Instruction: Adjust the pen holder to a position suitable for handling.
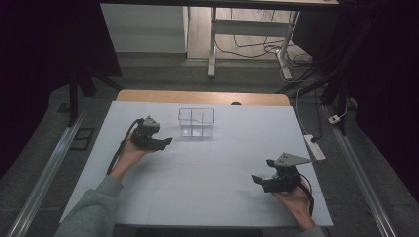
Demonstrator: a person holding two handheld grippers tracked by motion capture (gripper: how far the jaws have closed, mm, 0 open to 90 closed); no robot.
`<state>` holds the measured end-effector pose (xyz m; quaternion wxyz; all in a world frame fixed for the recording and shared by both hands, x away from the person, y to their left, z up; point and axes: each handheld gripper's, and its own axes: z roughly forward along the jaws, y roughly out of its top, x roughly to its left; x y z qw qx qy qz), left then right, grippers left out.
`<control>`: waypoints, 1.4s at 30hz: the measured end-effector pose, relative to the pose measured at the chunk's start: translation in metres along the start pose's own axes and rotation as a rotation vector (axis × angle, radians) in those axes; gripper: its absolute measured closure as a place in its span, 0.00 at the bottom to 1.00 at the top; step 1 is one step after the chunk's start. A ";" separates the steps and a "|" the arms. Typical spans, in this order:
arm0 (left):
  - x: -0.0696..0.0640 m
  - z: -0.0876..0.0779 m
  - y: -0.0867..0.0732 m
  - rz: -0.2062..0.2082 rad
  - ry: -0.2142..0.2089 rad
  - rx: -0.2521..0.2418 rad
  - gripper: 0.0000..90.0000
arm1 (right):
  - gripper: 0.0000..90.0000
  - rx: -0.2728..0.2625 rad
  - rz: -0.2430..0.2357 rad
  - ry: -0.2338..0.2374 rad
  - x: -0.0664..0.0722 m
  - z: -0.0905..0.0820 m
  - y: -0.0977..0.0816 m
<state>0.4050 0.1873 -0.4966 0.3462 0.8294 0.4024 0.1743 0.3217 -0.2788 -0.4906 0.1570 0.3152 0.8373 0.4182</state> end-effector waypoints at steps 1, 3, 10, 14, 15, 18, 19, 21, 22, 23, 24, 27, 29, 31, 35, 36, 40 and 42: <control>0.001 0.001 0.001 0.000 -0.002 -0.001 0.34 | 0.18 0.005 -0.004 -0.003 0.000 0.000 0.001; 0.003 0.003 0.004 -0.008 -0.011 -0.006 0.34 | 0.18 0.000 -0.008 -0.006 0.001 0.000 0.001; 0.008 0.012 0.014 0.000 -0.007 -0.017 0.39 | 0.18 -0.005 -0.016 -0.011 0.003 0.000 0.002; 0.011 0.018 0.017 0.005 0.010 -0.025 0.50 | 0.18 -0.011 -0.007 -0.012 0.001 0.000 0.002; 0.012 0.019 0.017 0.001 0.018 -0.033 0.54 | 0.18 -0.009 -0.007 -0.013 0.001 0.000 0.002; 0.015 0.025 0.018 -0.003 0.012 -0.043 0.67 | 0.18 0.002 -0.010 -0.015 0.002 0.000 0.002; 0.016 0.026 0.019 -0.007 0.013 -0.045 0.72 | 0.18 0.002 -0.011 -0.015 0.002 0.000 0.002; 0.018 0.030 0.022 -0.008 0.007 -0.050 0.83 | 0.18 0.000 -0.010 -0.016 0.002 0.000 0.002; 0.018 0.032 0.024 -0.009 0.002 -0.052 0.89 | 0.18 -0.006 -0.007 -0.015 0.001 0.001 0.002; 0.018 0.033 0.026 -0.007 -0.003 -0.057 0.93 | 0.18 -0.003 -0.006 -0.018 0.001 0.000 0.002; 0.018 0.035 0.028 -0.005 -0.004 -0.067 0.97 | 0.18 -0.004 -0.002 -0.018 0.001 0.000 0.001; 0.016 0.043 0.036 -0.002 -0.022 -0.066 0.99 | 0.18 -0.004 0.001 -0.019 0.000 0.000 0.002; 0.015 0.048 0.039 0.001 -0.012 -0.057 0.99 | 0.18 -0.005 0.001 -0.017 0.000 0.000 0.002; 0.017 0.052 0.040 -0.003 -0.015 -0.047 0.99 | 0.18 -0.005 0.001 -0.017 0.000 0.000 0.001; 0.019 0.056 0.040 -0.013 -0.020 -0.047 0.99 | 0.18 -0.004 0.004 -0.018 0.000 0.000 0.002; 0.019 0.057 0.041 -0.017 -0.025 -0.049 0.99 | 0.18 -0.003 0.002 -0.018 0.000 0.001 0.001; 0.016 0.060 0.042 -0.012 -0.045 -0.052 0.99 | 0.18 -0.003 0.005 -0.019 0.000 0.002 0.001; 0.013 0.062 0.043 -0.005 -0.045 -0.050 0.99 | 0.18 0.000 0.003 -0.019 0.000 0.002 0.001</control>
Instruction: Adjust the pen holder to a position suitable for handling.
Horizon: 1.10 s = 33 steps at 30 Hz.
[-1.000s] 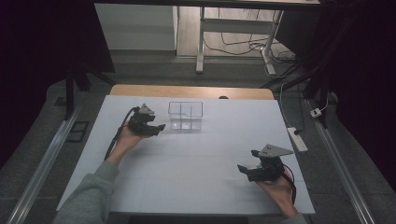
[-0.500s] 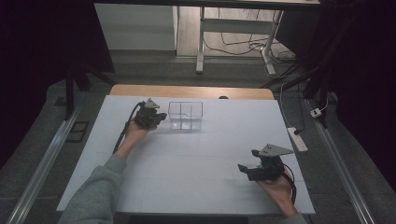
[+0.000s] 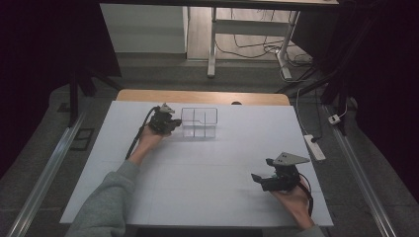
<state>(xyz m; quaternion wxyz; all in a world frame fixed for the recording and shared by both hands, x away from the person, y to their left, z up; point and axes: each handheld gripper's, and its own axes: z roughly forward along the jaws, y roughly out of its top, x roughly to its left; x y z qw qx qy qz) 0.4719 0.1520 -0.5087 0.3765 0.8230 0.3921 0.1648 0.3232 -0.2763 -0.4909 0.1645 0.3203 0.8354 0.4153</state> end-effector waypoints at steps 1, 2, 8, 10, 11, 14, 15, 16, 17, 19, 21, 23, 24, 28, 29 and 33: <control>-0.001 0.001 0.001 0.005 0.001 0.000 0.99 | 0.18 0.001 0.000 0.001 0.000 0.000 0.000; -0.003 0.002 0.001 0.007 0.001 -0.002 0.99 | 0.18 0.001 0.000 0.003 0.000 0.000 0.000; -0.006 0.008 0.005 -0.013 -0.011 -0.007 0.99 | 0.18 -0.002 0.005 0.007 0.001 -0.002 0.000; -0.009 0.011 0.006 -0.013 -0.017 0.003 0.99 | 0.18 -0.004 0.009 0.014 0.001 -0.003 0.000; -0.011 0.013 0.007 -0.001 -0.015 0.013 0.99 | 0.18 -0.004 0.009 0.014 0.001 -0.003 0.000; -0.014 0.016 0.012 0.004 -0.017 0.025 0.99 | 0.18 -0.004 0.007 0.015 0.001 -0.003 0.000; -0.015 0.018 0.015 0.005 -0.022 0.030 0.99 | 0.18 -0.008 0.009 0.015 0.001 -0.004 0.000; -0.016 0.019 0.017 0.002 -0.028 0.032 0.99 | 0.18 -0.010 0.009 0.015 0.000 -0.004 0.000; -0.018 0.021 0.019 0.001 -0.036 0.034 0.99 | 0.18 -0.010 0.010 0.017 0.000 -0.004 0.000; -0.022 0.024 0.023 0.008 -0.044 0.036 0.99 | 0.18 -0.008 0.009 0.014 0.000 -0.004 0.000; -0.025 0.027 0.026 0.019 -0.050 0.043 0.99 | 0.18 -0.006 0.007 0.015 0.000 -0.005 0.000; -0.028 0.029 0.029 0.024 -0.054 0.047 0.99 | 0.18 -0.004 0.005 0.014 -0.001 -0.005 -0.001; -0.029 0.030 0.030 0.024 -0.057 0.046 0.99 | 0.18 -0.005 0.007 0.017 -0.001 -0.004 -0.001; -0.033 0.033 0.032 0.032 -0.059 0.049 0.99 | 0.18 -0.004 0.009 0.018 -0.002 -0.004 -0.001; -0.033 0.033 0.032 0.029 -0.060 0.049 0.99 | 0.18 -0.004 0.010 0.017 -0.002 -0.004 -0.001; -0.031 0.033 0.032 0.033 -0.068 0.052 0.99 | 0.19 0.001 0.010 0.016 -0.002 -0.003 -0.001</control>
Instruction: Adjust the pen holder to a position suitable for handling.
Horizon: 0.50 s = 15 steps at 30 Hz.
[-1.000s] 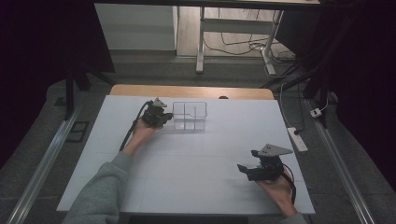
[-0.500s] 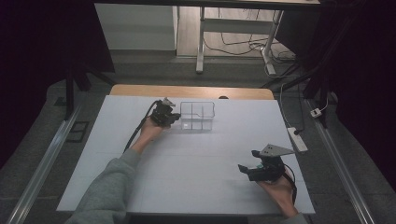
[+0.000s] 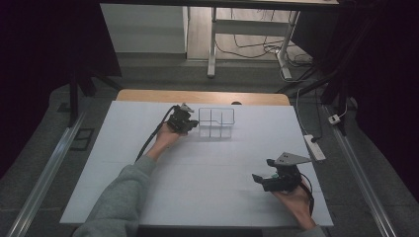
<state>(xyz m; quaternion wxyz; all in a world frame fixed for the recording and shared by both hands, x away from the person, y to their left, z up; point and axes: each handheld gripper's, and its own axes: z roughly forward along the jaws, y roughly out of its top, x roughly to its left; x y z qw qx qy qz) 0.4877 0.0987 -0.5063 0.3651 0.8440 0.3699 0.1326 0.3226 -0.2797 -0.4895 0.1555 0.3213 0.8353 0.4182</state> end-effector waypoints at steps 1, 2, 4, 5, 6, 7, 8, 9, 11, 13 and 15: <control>0.000 -0.001 0.000 0.000 0.004 0.002 0.99 | 0.19 0.003 -0.002 0.000 0.000 0.000 0.000; 0.000 -0.002 -0.001 0.003 0.010 0.005 0.99 | 0.19 0.001 -0.001 -0.003 0.000 0.000 0.000; 0.001 -0.007 -0.002 0.006 0.016 0.006 0.99 | 0.19 0.000 0.001 0.000 0.000 0.000 0.000; 0.001 -0.011 -0.003 0.007 0.015 0.005 0.99 | 0.19 0.001 0.000 0.000 0.000 0.000 0.000; 0.001 -0.016 -0.005 0.010 0.016 0.005 0.99 | 0.19 0.002 0.000 0.000 -0.001 0.000 0.000; 0.001 -0.020 -0.007 0.013 0.021 0.002 0.99 | 0.19 0.003 0.000 0.000 -0.001 0.000 0.000; 0.000 -0.025 -0.009 0.018 0.025 0.004 0.99 | 0.19 0.003 0.002 0.000 -0.002 0.000 0.000; 0.000 -0.030 -0.011 0.023 0.027 0.004 0.99 | 0.19 0.005 0.002 0.000 -0.002 0.001 0.000; -0.002 -0.040 -0.017 0.025 0.028 0.002 0.99 | 0.19 0.007 0.000 -0.001 -0.003 0.001 -0.001; -0.006 -0.050 -0.024 0.030 0.029 0.003 0.99 | 0.19 0.005 0.003 0.004 -0.003 0.001 -0.001; -0.010 -0.060 -0.032 0.034 0.030 0.000 0.99 | 0.19 0.004 0.005 0.005 -0.004 0.001 -0.001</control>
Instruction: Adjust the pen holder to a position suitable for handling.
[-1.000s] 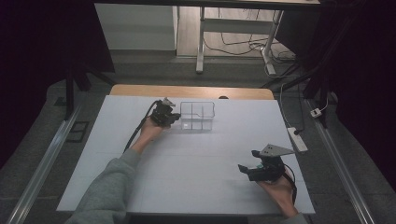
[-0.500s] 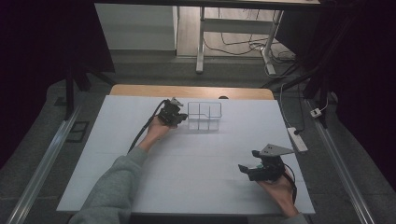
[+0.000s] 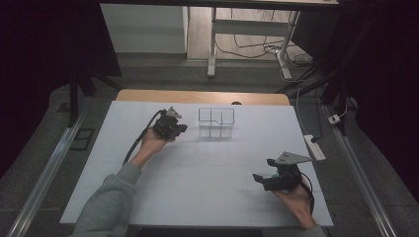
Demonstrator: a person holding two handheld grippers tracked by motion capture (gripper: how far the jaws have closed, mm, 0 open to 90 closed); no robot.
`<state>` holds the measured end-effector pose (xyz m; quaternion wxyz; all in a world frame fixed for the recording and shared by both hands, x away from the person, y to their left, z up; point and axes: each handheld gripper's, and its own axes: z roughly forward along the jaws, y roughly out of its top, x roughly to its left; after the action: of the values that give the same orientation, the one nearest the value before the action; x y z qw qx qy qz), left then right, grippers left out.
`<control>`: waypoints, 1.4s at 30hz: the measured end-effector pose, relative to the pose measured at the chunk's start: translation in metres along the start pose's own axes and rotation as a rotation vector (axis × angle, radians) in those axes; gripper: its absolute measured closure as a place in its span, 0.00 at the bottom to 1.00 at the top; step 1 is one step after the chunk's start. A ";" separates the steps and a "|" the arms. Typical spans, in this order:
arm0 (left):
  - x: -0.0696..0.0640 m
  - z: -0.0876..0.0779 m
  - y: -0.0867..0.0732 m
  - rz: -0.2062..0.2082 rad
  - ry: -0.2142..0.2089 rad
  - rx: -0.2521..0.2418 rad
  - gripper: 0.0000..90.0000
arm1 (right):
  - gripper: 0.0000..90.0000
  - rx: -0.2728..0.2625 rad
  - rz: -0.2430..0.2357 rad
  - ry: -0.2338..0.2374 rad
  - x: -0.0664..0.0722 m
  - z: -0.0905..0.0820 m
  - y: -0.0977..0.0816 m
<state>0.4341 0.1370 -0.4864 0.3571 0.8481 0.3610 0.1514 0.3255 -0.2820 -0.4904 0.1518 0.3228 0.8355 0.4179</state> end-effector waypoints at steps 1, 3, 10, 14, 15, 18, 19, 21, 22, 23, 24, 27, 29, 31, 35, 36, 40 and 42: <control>-0.002 -0.005 -0.004 0.000 0.000 -0.005 0.99 | 0.19 0.001 0.001 -0.001 0.000 0.000 0.000; -0.007 -0.014 -0.010 0.007 -0.005 -0.008 0.99 | 0.19 0.001 0.002 0.004 -0.001 0.000 0.000; -0.021 -0.043 -0.035 0.031 0.005 -0.009 0.67 | 0.19 0.008 0.006 0.007 -0.003 0.000 0.000; -0.026 -0.058 -0.053 -0.005 -0.008 -0.033 0.51 | 0.19 0.018 0.000 0.009 -0.002 0.000 -0.002; -0.027 -0.061 -0.057 -0.013 -0.007 -0.037 0.49 | 0.19 0.021 -0.003 0.009 -0.002 0.000 -0.002; -0.031 -0.073 -0.067 -0.030 -0.007 -0.039 0.45 | 0.19 0.020 -0.002 0.009 -0.002 -0.001 -0.002; -0.032 -0.077 -0.071 -0.033 -0.002 -0.044 0.44 | 0.19 0.018 -0.001 0.009 -0.001 -0.001 -0.002; -0.035 -0.086 -0.080 -0.045 0.003 -0.058 0.44 | 0.19 0.015 0.002 0.010 -0.001 -0.002 -0.002; -0.037 -0.090 -0.084 -0.046 0.006 -0.060 0.43 | 0.19 0.016 0.002 0.010 0.000 -0.002 -0.002; -0.037 -0.093 -0.088 -0.045 0.011 -0.064 0.43 | 0.19 0.014 0.001 0.008 0.000 -0.003 -0.002; -0.038 -0.097 -0.091 -0.052 0.012 -0.068 0.43 | 0.20 0.014 0.003 0.008 0.000 -0.003 -0.002; -0.039 -0.104 -0.101 -0.067 0.015 -0.080 0.42 | 0.20 0.012 0.007 0.004 -0.001 -0.002 -0.001; -0.040 -0.108 -0.107 -0.075 0.019 -0.079 0.42 | 0.20 0.011 0.008 0.006 -0.002 -0.001 -0.001; -0.042 -0.111 -0.113 -0.066 0.025 -0.066 0.42 | 0.20 0.022 0.000 0.004 -0.001 0.001 -0.001; -0.044 -0.113 -0.126 -0.061 0.016 -0.033 0.39 | 0.20 0.014 0.005 0.006 -0.002 -0.001 -0.001; -0.045 -0.113 -0.129 -0.060 0.013 -0.029 0.38 | 0.20 0.010 0.002 0.005 -0.002 -0.002 -0.001; -0.048 -0.111 -0.135 -0.056 0.010 -0.021 0.38 | 0.20 0.009 -0.003 0.009 -0.001 -0.002 -0.001; -0.048 -0.111 -0.137 -0.048 0.019 -0.017 0.38 | 0.20 0.010 -0.004 0.010 -0.001 -0.001 -0.001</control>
<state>0.2748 0.2231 -0.5067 0.3644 0.8346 0.3832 0.1543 0.3253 -0.2839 -0.4905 0.1471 0.3197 0.8391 0.4148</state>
